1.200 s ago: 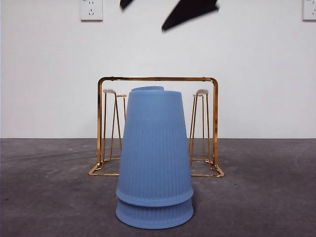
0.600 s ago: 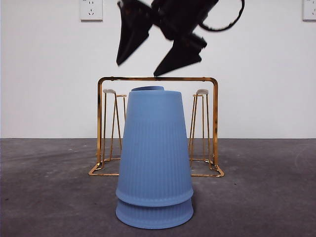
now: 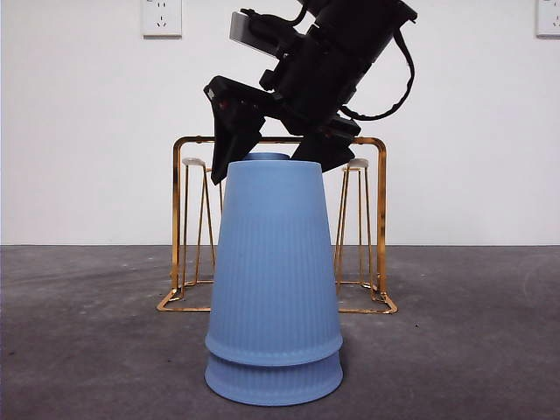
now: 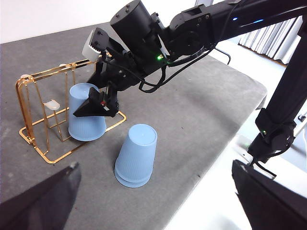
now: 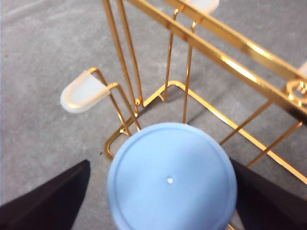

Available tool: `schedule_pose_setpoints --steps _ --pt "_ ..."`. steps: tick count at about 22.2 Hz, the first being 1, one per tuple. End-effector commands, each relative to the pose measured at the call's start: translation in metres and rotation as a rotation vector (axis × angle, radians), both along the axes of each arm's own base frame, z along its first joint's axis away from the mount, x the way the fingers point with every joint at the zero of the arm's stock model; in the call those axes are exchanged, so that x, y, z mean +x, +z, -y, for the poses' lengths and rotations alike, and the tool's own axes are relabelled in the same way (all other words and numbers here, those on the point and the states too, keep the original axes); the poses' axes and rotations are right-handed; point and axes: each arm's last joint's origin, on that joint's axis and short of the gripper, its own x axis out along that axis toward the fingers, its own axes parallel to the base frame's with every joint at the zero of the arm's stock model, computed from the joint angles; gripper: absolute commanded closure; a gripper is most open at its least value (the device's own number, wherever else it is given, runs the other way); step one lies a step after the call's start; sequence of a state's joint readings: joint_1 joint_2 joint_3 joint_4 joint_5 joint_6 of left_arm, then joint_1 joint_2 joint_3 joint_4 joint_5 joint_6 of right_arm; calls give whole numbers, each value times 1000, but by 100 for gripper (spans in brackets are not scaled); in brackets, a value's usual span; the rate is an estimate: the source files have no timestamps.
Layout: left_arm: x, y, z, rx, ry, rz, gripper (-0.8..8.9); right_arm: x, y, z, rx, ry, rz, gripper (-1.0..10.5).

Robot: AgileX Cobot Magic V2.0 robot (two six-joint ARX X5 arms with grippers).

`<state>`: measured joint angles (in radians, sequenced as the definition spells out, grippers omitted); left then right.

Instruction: The left arm pick up the left cup on cup holder and place it on desk, then the right arm insert the right cup into the first cup, and then the left arm insert the mid cup into the first cup

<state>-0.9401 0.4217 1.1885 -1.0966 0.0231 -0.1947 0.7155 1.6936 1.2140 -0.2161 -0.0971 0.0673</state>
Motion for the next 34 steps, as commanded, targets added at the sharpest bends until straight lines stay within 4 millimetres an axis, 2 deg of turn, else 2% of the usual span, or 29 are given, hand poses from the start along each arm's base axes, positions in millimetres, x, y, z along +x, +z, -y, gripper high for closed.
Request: schedule_pose_setpoints --steps 1,3,7,10,14,18,21,23,25,28,34 --pt "-2 6 -3 -26 -4 19 312 2 -5 -6 -1 10 -9 667" --pt "-2 6 -3 -26 -4 19 312 2 -5 -6 2 9 -5 737" --pt "-2 6 -3 -26 -4 19 312 2 1 -5 18 8 13 741" --pt "-2 6 -3 -26 -4 19 312 -3 22 -1 56 10 60 740" --pt "-2 6 -3 -26 -4 19 312 -14 62 9 127 9 144 741" --pt "-2 6 -3 -26 -4 19 312 -40 99 31 165 7 174 740" --pt "-2 6 -3 -26 -4 19 312 -72 127 59 177 2 165 741" --pt "-2 6 -3 -26 -4 19 312 -93 138 78 160 5 141 740" --pt "-2 6 -3 -26 -4 19 312 -111 143 91 136 16 110 740" --pt "-2 6 -3 -26 -4 19 312 -128 143 97 101 49 69 741" --pt "-2 6 -3 -26 -4 19 312 -153 127 86 103 159 75 741"
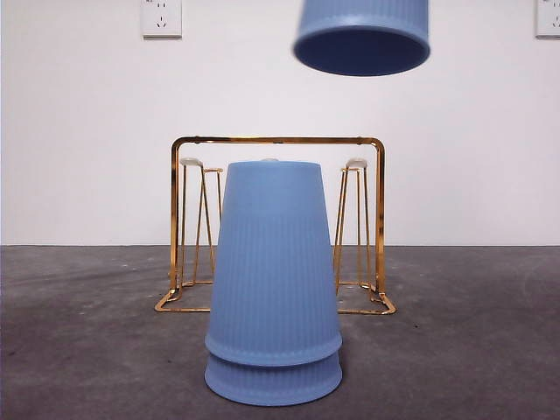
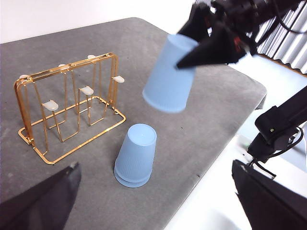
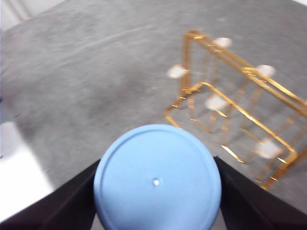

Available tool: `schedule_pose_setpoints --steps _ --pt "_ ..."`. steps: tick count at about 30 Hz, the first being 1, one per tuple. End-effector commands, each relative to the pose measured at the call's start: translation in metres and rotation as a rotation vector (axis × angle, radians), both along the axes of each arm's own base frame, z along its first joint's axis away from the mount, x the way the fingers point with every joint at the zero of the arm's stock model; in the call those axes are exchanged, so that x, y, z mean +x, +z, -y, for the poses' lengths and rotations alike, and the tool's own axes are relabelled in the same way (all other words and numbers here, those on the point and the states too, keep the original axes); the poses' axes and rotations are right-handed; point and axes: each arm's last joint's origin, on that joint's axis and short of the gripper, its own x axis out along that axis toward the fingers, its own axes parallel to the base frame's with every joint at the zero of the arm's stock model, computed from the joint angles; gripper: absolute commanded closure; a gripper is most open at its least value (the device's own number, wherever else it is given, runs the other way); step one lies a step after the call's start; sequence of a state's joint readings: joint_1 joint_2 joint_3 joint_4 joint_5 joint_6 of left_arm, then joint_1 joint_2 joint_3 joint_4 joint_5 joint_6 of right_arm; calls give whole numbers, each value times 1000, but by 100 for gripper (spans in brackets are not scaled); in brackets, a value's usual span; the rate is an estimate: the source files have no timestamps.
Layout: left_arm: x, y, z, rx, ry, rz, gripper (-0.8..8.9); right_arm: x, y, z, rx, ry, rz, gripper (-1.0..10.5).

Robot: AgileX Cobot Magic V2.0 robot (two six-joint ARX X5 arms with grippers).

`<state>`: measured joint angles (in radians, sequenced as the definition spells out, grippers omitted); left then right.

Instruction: The left arm pick up the left cup on cup holder and place it on desk, then the right arm insert the right cup into the first cup, and then the left arm insert the mid cup into the first cup

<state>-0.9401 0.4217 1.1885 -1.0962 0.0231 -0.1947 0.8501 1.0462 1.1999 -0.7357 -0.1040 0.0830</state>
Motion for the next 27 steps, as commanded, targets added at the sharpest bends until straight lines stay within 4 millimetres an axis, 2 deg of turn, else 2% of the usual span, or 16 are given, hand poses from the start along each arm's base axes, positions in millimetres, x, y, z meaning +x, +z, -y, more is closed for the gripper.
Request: schedule_pose_setpoints --steps 1,10,17,27 --pt "-2 6 -3 -26 -4 19 312 -7 -10 -10 16 34 21 741" --pt "-2 6 -3 -26 -4 19 312 0 -60 -30 53 54 84 741" --pt "-2 6 -3 -26 -4 19 312 8 -71 -41 38 55 74 741" --pt "-2 6 -3 -25 -4 19 312 18 -98 -61 -44 87 -13 741"
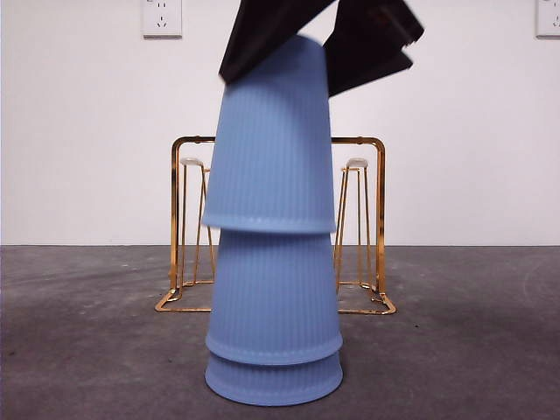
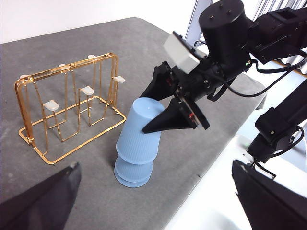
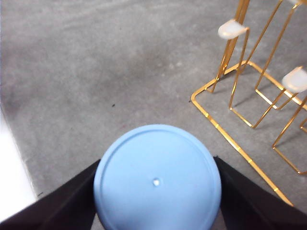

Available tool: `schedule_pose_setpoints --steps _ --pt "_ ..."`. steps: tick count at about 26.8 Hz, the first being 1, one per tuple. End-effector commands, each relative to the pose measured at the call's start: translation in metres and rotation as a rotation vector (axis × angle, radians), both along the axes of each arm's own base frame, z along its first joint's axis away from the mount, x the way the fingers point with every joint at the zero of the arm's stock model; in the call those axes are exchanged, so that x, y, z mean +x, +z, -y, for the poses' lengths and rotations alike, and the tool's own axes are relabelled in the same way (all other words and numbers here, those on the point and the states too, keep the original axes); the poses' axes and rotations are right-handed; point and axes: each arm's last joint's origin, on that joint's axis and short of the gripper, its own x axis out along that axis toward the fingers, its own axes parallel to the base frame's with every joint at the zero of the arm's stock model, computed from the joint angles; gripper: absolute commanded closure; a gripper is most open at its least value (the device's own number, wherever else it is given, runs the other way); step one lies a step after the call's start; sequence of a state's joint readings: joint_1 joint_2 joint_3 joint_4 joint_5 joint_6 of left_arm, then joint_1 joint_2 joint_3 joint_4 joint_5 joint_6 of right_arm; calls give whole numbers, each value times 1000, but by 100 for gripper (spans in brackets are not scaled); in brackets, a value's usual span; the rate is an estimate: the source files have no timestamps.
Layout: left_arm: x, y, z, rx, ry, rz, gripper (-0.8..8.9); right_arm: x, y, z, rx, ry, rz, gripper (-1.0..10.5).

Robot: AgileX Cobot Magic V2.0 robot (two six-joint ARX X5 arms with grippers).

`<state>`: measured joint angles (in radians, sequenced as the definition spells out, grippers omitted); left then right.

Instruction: The left arm pick up the left cup on cup holder and place it on desk, then the right arm insert the right cup into the first cup, and then the left arm insert the mid cup into the first cup

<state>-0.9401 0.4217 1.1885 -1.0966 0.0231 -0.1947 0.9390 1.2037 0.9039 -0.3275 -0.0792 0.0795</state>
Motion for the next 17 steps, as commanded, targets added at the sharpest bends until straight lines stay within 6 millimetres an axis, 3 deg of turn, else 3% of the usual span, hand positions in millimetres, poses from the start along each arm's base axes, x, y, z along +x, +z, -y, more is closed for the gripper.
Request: schedule_pose_setpoints --steps 1,7,14,17 --pt "-2 6 -3 -26 -4 19 312 1 -3 -8 -8 16 -4 741" --pt "-2 6 -3 -25 -5 22 312 5 -13 -14 -39 17 -24 740" --pt "-1 13 -1 -27 -31 150 312 7 -18 -16 -59 15 -39 739" --pt "-1 13 -1 -31 -31 153 312 7 -19 -16 -63 14 -43 693"
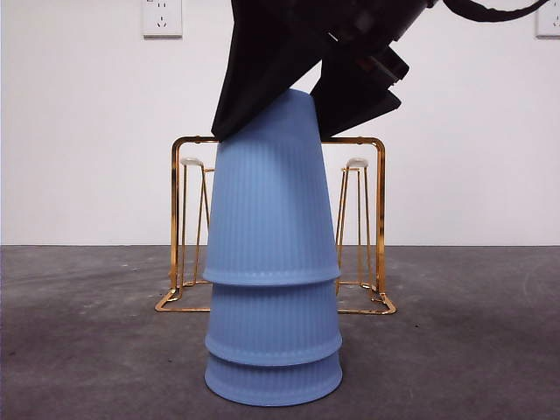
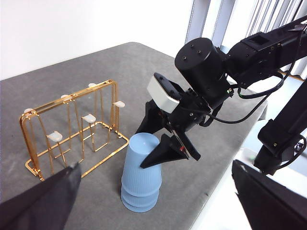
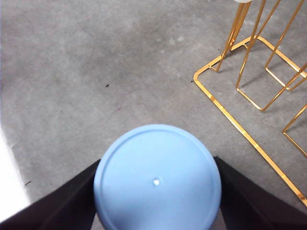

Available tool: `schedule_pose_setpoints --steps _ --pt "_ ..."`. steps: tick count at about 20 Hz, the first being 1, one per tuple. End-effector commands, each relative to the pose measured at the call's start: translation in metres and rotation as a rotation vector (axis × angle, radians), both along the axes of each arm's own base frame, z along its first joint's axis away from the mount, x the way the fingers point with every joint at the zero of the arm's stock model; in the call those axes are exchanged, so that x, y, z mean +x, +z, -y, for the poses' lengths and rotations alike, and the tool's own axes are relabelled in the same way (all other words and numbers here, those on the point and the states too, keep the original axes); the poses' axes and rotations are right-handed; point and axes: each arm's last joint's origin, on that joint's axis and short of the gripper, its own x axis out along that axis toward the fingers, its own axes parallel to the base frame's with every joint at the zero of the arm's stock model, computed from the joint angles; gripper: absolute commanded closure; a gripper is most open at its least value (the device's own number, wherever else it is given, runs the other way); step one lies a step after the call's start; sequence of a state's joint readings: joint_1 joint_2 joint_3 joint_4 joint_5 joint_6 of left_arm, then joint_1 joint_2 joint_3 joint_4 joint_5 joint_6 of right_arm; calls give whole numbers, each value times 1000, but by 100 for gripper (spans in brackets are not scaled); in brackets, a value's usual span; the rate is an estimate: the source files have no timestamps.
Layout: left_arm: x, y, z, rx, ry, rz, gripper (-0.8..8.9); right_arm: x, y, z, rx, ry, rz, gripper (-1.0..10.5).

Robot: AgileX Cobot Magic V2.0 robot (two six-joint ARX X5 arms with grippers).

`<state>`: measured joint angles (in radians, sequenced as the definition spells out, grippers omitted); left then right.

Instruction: The left arm pick up the left cup on cup holder and place it on desk, then the right arm insert the right cup into the first cup, and then the left arm insert the mid cup into the first cup

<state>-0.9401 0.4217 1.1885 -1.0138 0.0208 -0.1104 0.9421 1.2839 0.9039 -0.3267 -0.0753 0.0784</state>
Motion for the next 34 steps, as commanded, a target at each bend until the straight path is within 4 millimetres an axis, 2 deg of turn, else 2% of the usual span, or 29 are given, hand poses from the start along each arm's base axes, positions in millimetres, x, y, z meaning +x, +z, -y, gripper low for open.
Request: schedule_pose_setpoints --steps 1,6,9,13,18,21,24,29,30,31,32,34 --pt "-2 6 -3 -11 -9 37 312 0 -1 -6 0 13 -2 629" --pt "-2 6 -3 -11 -12 37 312 -1 5 -4 18 3 -4 455" --pt "-2 6 -3 -12 -12 38 312 -11 32 10 11 -5 -20 452" --pt "-2 6 -3 -14 -8 46 312 -37 78 50 35 -72 -23 452" --pt "-1 6 -3 -22 9 35 312 -77 106 111 146 -232 26 453" --pt "-1 6 -3 -65 26 -25 312 -96 114 141 210 -298 64 453" --pt "-1 7 -3 -72 31 -22 314 -109 115 162 234 -341 103 454" --pt "-1 11 -2 -119 29 -14 317 -115 116 171 254 -359 128 454" --pt "-1 11 -3 -118 46 -9 332 -115 116 171 254 -359 128 465" --pt "0 11 -3 -112 61 -9 469 -115 116 171 254 -359 127 617" --pt "0 10 -3 -100 60 -10 775 -115 116 171 254 -358 126 931" --pt "1 9 -4 -84 108 7 804 -114 117 171 256 -363 133 930"
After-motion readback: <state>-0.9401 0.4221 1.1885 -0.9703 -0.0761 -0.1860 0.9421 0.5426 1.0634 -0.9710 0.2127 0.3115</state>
